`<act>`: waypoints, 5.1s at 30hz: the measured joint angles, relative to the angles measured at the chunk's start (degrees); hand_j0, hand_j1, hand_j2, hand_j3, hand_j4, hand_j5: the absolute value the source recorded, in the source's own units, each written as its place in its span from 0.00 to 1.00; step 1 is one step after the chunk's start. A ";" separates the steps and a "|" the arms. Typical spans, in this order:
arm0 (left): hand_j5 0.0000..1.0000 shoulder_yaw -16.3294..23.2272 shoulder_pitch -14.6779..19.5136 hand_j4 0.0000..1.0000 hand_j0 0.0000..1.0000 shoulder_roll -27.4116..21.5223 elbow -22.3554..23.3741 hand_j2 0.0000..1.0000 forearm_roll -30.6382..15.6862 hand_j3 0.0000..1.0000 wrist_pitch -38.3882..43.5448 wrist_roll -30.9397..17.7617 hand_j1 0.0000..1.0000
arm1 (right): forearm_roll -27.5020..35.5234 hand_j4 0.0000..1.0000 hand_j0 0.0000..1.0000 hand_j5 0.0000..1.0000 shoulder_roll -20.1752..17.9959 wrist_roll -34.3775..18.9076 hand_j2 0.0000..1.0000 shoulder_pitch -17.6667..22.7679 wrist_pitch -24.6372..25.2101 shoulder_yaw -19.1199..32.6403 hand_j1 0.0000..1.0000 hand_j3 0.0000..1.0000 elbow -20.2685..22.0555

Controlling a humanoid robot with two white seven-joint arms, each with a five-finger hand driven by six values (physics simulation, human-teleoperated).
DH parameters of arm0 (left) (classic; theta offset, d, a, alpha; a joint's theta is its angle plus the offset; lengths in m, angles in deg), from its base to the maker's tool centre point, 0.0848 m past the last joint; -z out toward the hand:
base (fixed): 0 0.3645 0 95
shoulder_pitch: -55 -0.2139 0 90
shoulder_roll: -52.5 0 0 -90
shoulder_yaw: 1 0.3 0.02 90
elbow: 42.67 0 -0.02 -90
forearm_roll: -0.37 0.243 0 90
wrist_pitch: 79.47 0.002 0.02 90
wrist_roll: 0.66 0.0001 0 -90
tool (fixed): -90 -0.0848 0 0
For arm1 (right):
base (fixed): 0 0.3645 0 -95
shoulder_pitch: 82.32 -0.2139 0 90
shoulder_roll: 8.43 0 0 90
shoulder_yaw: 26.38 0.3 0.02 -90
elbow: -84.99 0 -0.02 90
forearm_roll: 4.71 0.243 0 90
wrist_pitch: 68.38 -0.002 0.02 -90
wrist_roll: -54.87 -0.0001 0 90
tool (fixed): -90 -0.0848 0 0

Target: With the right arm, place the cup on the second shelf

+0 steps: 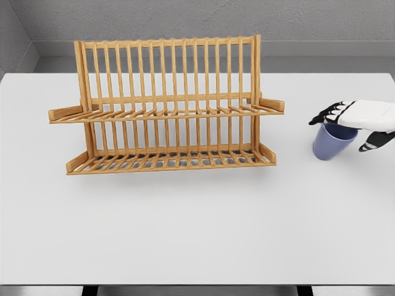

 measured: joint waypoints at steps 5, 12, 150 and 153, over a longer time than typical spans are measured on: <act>1.00 0.00 0.00 1.00 1.00 0.00 0.00 1.00 0.00 1.00 0.00 0.00 1.00 | -0.05 1.00 1.00 1.00 1.00 0.00 1.00 -0.70 0.00 -0.03 1.00 1.00 -1.30; 1.00 0.00 0.00 1.00 1.00 0.00 0.00 1.00 0.00 1.00 0.00 0.02 1.00 | -0.10 1.00 1.00 1.00 2.26 0.00 1.00 -1.32 0.00 -0.17 1.00 1.00 -3.44; 1.00 0.00 0.00 1.00 1.00 0.00 0.00 1.00 0.00 1.00 0.00 0.01 1.00 | 0.41 0.69 0.69 0.69 8.50 0.35 0.69 -10.90 0.10 2.21 0.69 0.69 20.92; 1.00 0.00 0.00 1.00 1.00 0.00 0.00 1.00 0.00 1.00 0.00 0.02 1.00 | 0.28 0.98 0.98 0.98 8.61 0.33 0.98 -10.90 0.12 1.80 0.98 0.98 20.74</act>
